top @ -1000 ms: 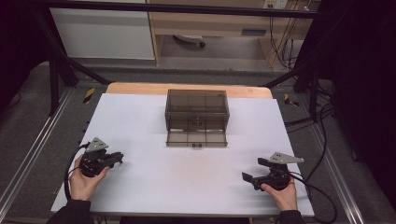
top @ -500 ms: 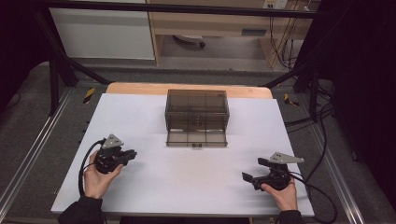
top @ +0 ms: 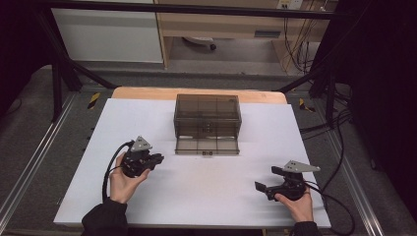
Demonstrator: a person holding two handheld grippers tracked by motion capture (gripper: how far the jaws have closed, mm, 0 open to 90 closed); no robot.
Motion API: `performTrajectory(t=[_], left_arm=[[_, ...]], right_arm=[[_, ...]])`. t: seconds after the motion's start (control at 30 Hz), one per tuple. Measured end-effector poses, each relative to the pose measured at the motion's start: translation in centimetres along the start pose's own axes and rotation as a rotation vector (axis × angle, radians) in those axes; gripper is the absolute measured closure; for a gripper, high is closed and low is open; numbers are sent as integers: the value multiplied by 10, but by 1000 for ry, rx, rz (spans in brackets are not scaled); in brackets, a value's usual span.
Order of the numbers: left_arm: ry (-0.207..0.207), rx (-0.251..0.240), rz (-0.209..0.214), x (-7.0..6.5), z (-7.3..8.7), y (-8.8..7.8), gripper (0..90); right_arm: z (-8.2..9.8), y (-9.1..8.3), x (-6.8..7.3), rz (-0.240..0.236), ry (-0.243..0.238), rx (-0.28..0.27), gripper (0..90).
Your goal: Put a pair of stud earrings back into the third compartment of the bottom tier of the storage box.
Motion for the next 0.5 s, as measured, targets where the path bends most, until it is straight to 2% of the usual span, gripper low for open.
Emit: performTrajectory(t=[0.5], left_arm=[[38, 1, 46, -29, -30, 32, 827]], right_arm=[[0, 0, 0, 0, 0, 0, 10]])
Point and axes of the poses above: each handheld gripper's, and its own axes: y roughly forward along the jaws, z roughly out of its underside, x roughly to its left, the point moved 2 cm from there along y, roughly forward along the jaws, and after that the axes turned 5 degrees about z, right-handed, at the moved point
